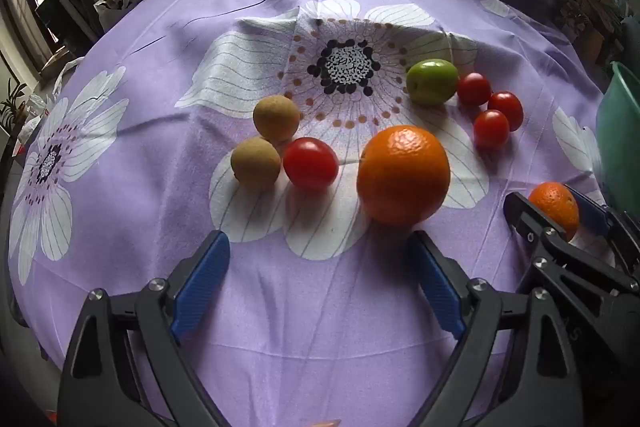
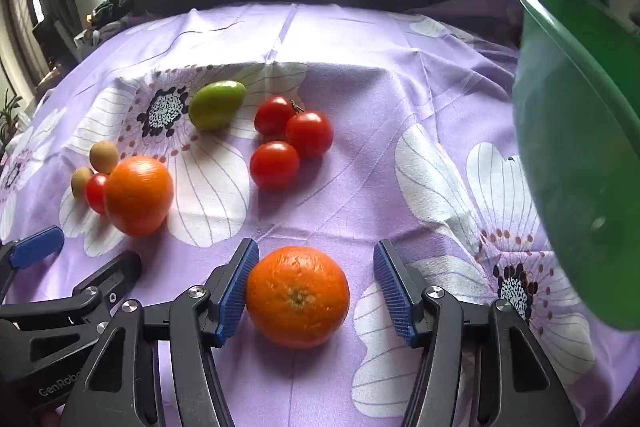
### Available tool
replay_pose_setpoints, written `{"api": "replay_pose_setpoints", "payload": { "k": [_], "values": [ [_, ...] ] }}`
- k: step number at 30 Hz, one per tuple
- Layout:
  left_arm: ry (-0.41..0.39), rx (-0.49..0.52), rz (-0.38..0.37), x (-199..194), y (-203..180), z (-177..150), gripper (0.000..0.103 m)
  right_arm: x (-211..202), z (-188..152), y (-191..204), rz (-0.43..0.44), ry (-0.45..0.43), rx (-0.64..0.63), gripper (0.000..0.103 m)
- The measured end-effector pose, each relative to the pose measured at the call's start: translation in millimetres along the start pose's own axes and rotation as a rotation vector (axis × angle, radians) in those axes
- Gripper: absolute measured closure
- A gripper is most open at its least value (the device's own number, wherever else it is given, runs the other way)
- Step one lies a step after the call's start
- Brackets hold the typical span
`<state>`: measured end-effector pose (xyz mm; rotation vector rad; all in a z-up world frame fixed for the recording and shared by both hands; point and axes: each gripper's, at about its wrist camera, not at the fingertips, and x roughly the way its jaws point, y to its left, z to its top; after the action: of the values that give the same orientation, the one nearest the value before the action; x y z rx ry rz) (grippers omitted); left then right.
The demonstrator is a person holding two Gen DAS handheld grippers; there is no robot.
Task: Organize fruits
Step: 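Move both tools toward the cluster of red cherry tomatoes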
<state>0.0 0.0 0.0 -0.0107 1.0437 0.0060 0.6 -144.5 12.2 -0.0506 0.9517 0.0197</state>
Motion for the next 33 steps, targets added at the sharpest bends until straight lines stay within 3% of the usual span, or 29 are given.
{"api": "replay_pose_setpoints", "payload": {
  "k": [25,29,33],
  "values": [
    [0.007,-0.004,-0.004,0,0,-1,0.014,1,3,-1,0.002,0.016,-0.006,0.043],
    [0.023,-0.02,-0.063,-5,2,-1,0.022,-3,4,-2,0.012,0.016,0.002,0.043],
    [-0.031,-0.068,-0.135,-22,8,4,0.024,-23,9,-11,0.057,-0.053,0.042,0.043]
  ]
}}
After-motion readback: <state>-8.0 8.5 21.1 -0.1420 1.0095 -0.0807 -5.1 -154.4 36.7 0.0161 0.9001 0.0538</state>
